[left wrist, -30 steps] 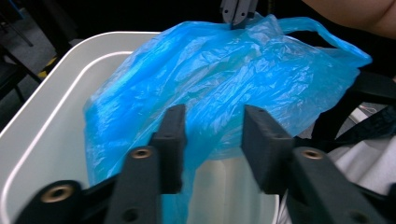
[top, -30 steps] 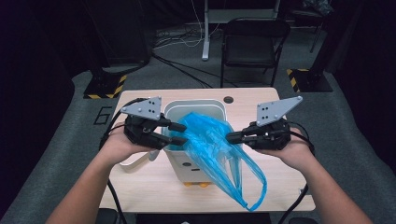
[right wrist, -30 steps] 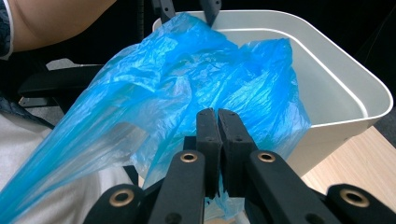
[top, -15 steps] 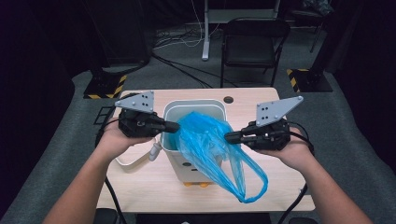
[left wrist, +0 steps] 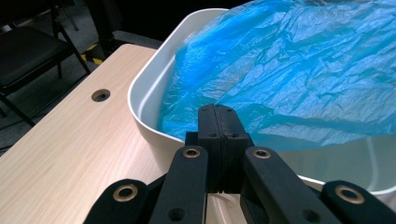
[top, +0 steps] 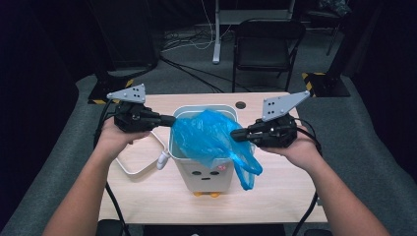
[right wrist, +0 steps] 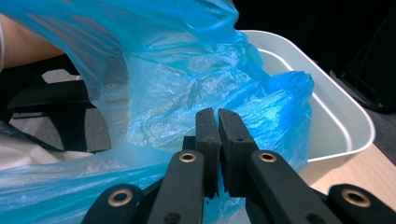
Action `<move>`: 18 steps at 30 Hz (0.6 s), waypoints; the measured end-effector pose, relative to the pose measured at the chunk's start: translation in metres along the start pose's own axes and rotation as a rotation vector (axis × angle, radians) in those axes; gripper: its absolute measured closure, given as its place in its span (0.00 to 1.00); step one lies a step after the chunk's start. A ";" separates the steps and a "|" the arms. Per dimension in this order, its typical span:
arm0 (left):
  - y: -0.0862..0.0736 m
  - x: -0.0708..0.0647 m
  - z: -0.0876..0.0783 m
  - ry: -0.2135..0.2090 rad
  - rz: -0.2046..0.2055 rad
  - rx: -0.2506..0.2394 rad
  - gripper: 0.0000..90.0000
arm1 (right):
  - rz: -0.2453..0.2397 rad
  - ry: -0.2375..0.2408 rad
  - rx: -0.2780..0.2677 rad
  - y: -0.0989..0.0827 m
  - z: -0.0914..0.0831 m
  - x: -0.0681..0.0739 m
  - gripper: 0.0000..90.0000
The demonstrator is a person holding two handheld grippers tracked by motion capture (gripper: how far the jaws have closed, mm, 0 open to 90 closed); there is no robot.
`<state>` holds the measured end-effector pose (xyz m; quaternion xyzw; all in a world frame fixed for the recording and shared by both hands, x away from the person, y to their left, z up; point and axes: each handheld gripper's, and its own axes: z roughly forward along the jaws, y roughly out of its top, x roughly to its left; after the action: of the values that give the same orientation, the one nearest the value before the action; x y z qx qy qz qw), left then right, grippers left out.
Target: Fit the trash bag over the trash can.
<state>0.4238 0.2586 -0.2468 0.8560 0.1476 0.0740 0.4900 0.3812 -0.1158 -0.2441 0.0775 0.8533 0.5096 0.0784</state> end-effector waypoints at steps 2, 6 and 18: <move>0.002 0.000 0.003 -0.006 0.005 0.010 0.99 | 0.017 -0.012 -0.007 -0.001 0.000 -0.006 0.97; 0.003 -0.002 0.006 -0.019 0.009 0.024 0.97 | 0.030 -0.021 -0.015 -0.003 0.000 -0.009 0.97; 0.008 -0.002 0.010 0.005 0.006 0.041 0.88 | 0.071 -0.054 -0.040 -0.005 0.001 -0.022 0.98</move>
<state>0.4260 0.2461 -0.2447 0.8662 0.1477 0.0743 0.4716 0.4026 -0.1222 -0.2478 0.1201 0.8372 0.5268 0.0848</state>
